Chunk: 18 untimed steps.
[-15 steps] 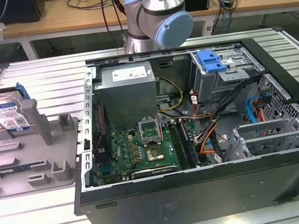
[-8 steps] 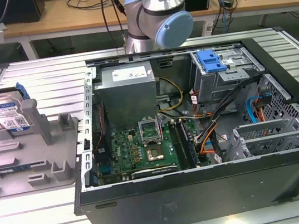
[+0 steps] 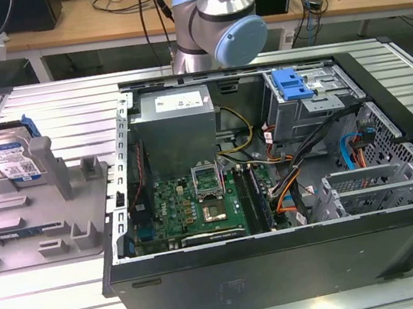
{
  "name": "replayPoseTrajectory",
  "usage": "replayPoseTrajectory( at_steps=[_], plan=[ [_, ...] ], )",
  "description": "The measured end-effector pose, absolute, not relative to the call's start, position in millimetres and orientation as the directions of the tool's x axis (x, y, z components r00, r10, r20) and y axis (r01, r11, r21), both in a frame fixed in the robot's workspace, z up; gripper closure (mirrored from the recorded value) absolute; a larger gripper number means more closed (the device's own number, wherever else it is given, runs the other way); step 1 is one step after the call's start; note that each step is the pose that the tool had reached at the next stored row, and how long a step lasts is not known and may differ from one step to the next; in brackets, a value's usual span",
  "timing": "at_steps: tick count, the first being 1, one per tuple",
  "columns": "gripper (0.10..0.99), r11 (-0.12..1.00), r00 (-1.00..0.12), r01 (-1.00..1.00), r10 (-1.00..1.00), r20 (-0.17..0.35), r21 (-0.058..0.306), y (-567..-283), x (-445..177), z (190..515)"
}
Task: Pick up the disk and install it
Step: 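Pick up the disk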
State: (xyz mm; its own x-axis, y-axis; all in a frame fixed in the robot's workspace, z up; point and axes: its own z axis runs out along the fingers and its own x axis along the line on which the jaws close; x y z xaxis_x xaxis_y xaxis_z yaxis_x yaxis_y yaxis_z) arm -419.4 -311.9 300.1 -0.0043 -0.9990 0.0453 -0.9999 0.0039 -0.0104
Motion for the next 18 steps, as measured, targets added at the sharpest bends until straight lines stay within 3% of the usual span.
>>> replayPoseTrajectory(
  at_steps=[18],
  plan=[
    [0.718,0.004,-0.004,-1.0,-0.999,0.045,-0.01,-312.1,-419.4,298.9]
  ],
)
